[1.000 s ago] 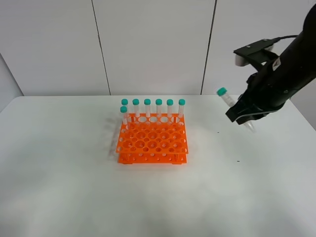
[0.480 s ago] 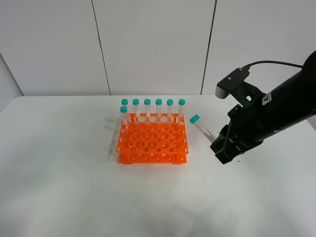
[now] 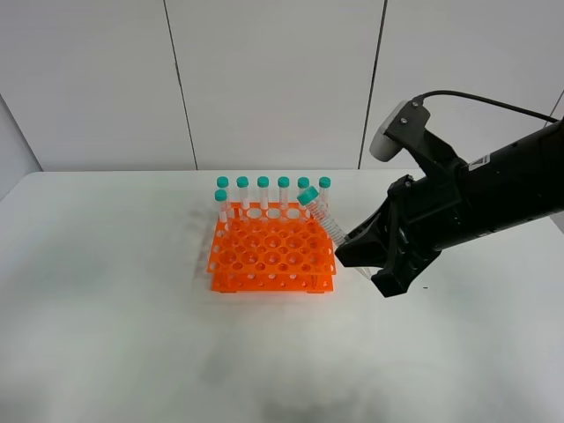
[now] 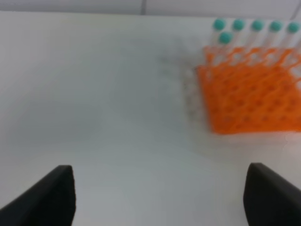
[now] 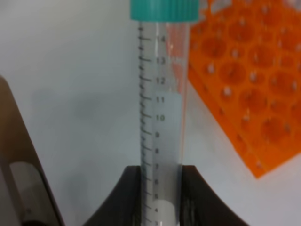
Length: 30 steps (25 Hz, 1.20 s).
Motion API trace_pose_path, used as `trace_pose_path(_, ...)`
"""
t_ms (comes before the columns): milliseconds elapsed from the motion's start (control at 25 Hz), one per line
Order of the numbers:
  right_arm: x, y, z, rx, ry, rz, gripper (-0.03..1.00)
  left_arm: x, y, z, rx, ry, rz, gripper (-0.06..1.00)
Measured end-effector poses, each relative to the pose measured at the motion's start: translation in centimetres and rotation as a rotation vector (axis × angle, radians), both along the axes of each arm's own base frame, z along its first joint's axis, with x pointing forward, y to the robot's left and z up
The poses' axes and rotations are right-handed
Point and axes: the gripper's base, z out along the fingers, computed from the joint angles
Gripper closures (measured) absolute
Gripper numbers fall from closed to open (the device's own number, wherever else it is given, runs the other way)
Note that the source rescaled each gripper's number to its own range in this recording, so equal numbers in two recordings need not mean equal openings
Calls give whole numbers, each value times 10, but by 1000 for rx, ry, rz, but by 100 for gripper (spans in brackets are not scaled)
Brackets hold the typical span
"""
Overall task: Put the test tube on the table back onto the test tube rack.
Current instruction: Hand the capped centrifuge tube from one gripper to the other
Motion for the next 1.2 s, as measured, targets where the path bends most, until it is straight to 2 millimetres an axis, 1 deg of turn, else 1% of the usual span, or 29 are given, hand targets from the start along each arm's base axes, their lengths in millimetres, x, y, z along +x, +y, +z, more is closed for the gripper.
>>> trace_pose_path(120, 2, 1, 2, 21, -23, -7, 94, 37, -6, 17, -46, 68, -36, -4)
trace_pose_path(240, 2, 3, 3, 44, -29, -19, 94, 76, -13, 20, -71, 132, -90, -4)
trace_pose_path(320, 2, 4, 4, 49, -27, -22, 94, 107, -20, 16, -119, 177, -140, -4)
trace_pose_path(360, 2, 4, 4, 49, -28, -23, 94, 119, -24, 14, -136, 187, -166, -4)
trace_pose_path(440, 3, 4, 4, 52, -29, -26, 94, 147, -32, 5, -205, 225, -225, -3)
trace_pose_path(480, 3, 4, 4, 53, -30, -28, 94, 159, -37, -2, -216, 240, -263, -3)
trace_pose_path(600, 3, 4, 4, 55, -30, -30, 94, 186, -56, -16, -310, 262, -388, -1)
trace_pose_path(680, 5, 5, 1, 54, -25, -37, 94, 201, -72, -25, -372, 267, -455, -1)
trace_pose_path(800, 10, 8, -7, 49, 6, -43, 94, 213, -97, -38, -433, 281, -509, -1)
trace_pose_path(840, 12, 9, -11, 47, 20, -45, 94, 213, -97, -38, -433, 281, -509, -1)
trace_pose_path(880, 13, 10, -14, 45, 28, -43, 94, 217, -104, -43, -451, 291, -512, -1)
trace_pose_path(920, 14, 11, -15, 42, 28, -36, 94, 219, -113, -48, -458, 300, -521, -1)
trace_pose_path(960, 14, 11, -16, 43, 30, -34, 94, 221, -130, -58, -460, 321, -541, -1)
trace_pose_path(1040, 15, 11, -16, 46, 27, -31, 94, 223, -144, -67, -479, 348, -554, -1)
trace_pose_path(1200, 14, 12, -16, 49, 28, -24, 94, 226, -164, -72, -510, 369, -586, -1)
